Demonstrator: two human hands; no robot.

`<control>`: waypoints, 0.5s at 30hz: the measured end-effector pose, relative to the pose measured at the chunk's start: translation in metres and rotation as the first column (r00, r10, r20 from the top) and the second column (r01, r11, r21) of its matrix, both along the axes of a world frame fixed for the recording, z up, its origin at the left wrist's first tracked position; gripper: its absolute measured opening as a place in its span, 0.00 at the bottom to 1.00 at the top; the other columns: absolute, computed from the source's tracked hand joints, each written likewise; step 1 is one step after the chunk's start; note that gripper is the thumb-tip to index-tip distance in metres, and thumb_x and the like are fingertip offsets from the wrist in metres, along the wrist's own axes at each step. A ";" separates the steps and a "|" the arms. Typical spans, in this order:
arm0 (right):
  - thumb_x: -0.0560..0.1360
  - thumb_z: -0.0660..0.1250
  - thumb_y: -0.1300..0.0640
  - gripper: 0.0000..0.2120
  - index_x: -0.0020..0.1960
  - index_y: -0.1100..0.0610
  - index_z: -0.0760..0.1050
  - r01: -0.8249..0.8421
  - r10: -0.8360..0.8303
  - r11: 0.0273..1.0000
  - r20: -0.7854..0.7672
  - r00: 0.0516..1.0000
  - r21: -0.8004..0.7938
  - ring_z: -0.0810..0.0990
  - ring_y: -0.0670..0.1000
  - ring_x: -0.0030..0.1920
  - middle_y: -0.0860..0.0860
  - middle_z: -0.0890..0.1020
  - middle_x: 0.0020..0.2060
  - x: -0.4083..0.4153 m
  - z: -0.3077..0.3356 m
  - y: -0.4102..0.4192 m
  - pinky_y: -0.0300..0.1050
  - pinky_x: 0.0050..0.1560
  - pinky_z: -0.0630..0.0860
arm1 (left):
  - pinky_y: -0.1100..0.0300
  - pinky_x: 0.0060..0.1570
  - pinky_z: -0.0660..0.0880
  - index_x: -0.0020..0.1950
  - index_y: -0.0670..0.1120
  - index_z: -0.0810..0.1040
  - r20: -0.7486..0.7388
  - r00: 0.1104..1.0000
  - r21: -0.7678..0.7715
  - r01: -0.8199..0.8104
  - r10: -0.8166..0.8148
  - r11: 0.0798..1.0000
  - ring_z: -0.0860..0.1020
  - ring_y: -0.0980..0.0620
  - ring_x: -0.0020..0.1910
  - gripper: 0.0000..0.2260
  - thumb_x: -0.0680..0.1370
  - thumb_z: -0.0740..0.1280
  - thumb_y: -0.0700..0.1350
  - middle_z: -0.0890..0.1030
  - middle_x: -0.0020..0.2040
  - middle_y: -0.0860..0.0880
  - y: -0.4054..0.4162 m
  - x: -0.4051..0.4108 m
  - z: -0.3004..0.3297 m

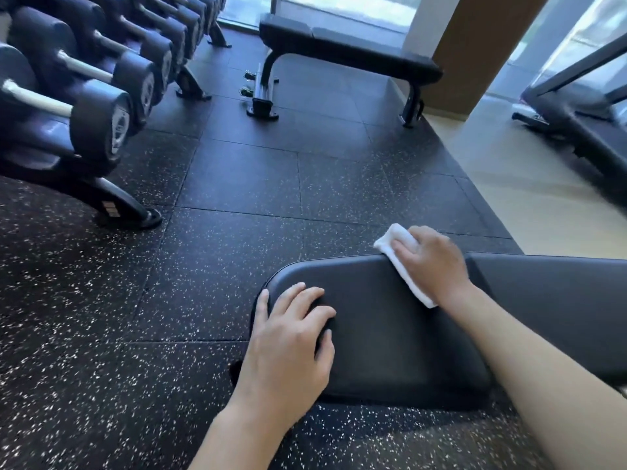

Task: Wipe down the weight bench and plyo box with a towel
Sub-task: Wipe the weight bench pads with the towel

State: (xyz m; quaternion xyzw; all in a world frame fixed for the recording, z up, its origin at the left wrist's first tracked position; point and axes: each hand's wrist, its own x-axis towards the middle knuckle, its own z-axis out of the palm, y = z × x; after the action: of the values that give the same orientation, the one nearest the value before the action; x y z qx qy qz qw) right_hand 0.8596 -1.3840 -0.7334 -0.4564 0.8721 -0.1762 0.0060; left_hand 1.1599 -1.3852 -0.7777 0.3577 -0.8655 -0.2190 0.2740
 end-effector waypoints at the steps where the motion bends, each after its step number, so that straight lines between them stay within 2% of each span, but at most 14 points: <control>1: 0.80 0.62 0.41 0.19 0.37 0.50 0.65 -0.014 0.014 1.000 -0.020 1.000 0.007 0.77 0.57 0.46 0.47 0.74 0.38 0.004 0.000 0.001 0.49 0.44 0.64 | 0.35 0.76 0.65 0.59 0.55 0.83 0.005 1.000 -0.015 0.009 -0.009 1.000 0.73 0.50 0.74 0.13 0.79 0.62 0.52 0.79 0.69 0.55 0.003 -0.007 0.001; 5: 0.81 0.63 0.40 0.18 0.39 0.50 0.67 -0.141 0.139 0.990 -0.091 0.986 -0.024 0.78 0.53 0.44 0.47 0.75 0.41 0.040 -0.005 -0.003 0.47 0.42 0.62 | 0.38 0.76 0.65 0.59 0.55 0.84 0.021 0.999 -0.054 -0.033 0.034 0.998 0.76 0.50 0.73 0.13 0.77 0.65 0.52 0.81 0.68 0.55 0.015 -0.030 0.002; 7: 0.81 0.61 0.39 0.17 0.39 0.49 0.67 -0.263 0.252 0.963 -0.145 0.957 -0.061 0.77 0.51 0.43 0.46 0.74 0.40 0.060 -0.012 -0.011 0.45 0.42 0.66 | 0.38 0.74 0.68 0.58 0.55 0.85 -0.002 0.997 -0.075 -0.081 0.081 0.994 0.78 0.50 0.70 0.13 0.76 0.66 0.51 0.82 0.66 0.56 0.014 -0.036 0.003; 8: 0.82 0.57 0.38 0.18 0.41 0.48 0.68 -0.332 0.319 0.942 -0.178 0.931 -0.044 0.77 0.50 0.43 0.46 0.72 0.39 0.067 -0.015 -0.016 0.45 0.43 0.71 | 0.38 0.73 0.69 0.57 0.55 0.86 -0.017 0.995 -0.088 -0.096 0.095 0.991 0.79 0.50 0.69 0.13 0.76 0.66 0.51 0.83 0.65 0.56 0.013 -0.037 0.002; 10: 0.82 0.53 0.36 0.20 0.43 0.49 0.71 -0.430 0.424 0.903 -0.200 0.883 0.017 0.75 0.48 0.45 0.45 0.69 0.40 0.060 -0.019 -0.023 0.43 0.46 0.73 | 0.38 0.71 0.71 0.56 0.55 0.87 -0.041 0.992 -0.111 -0.120 0.116 0.987 0.80 0.50 0.68 0.14 0.75 0.67 0.50 0.83 0.65 0.57 0.011 -0.041 0.002; 11: 0.82 0.56 0.36 0.20 0.42 0.49 0.71 -0.437 0.431 0.899 -0.175 0.885 0.006 0.75 0.48 0.44 0.45 0.70 0.40 0.046 -0.016 -0.025 0.42 0.45 0.70 | 0.38 0.71 0.71 0.56 0.55 0.87 -0.049 0.991 -0.117 -0.126 0.121 0.985 0.80 0.51 0.68 0.14 0.74 0.67 0.50 0.83 0.65 0.57 0.010 -0.042 0.002; 13: 0.79 0.64 0.37 0.21 0.37 0.50 0.67 -0.378 0.374 0.926 -0.140 0.917 -0.005 0.76 0.50 0.41 0.46 0.72 0.38 0.006 -0.007 -0.021 0.46 0.42 0.66 | 0.39 0.73 0.70 0.57 0.55 0.86 -0.050 0.992 -0.116 -0.120 0.115 0.986 0.80 0.51 0.68 0.14 0.75 0.67 0.50 0.83 0.65 0.58 0.009 -0.043 0.004; 15: 0.77 0.63 0.36 0.24 0.34 0.53 0.65 -0.236 0.237 0.971 -0.066 0.969 0.030 0.75 0.54 0.40 0.48 0.72 0.34 -0.039 0.002 -0.015 0.49 0.40 0.63 | 0.40 0.74 0.68 0.58 0.56 0.86 -0.035 0.994 -0.098 -0.105 0.102 0.990 0.79 0.52 0.69 0.13 0.75 0.68 0.49 0.82 0.66 0.58 0.008 -0.043 0.008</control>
State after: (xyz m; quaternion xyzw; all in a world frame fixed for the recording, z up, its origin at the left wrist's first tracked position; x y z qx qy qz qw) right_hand 0.8205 -1.3991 -0.7318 -0.5628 0.8130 -0.1490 0.0018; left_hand 1.1165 -1.3775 -0.7701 0.3845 -0.8514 -0.1663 0.3156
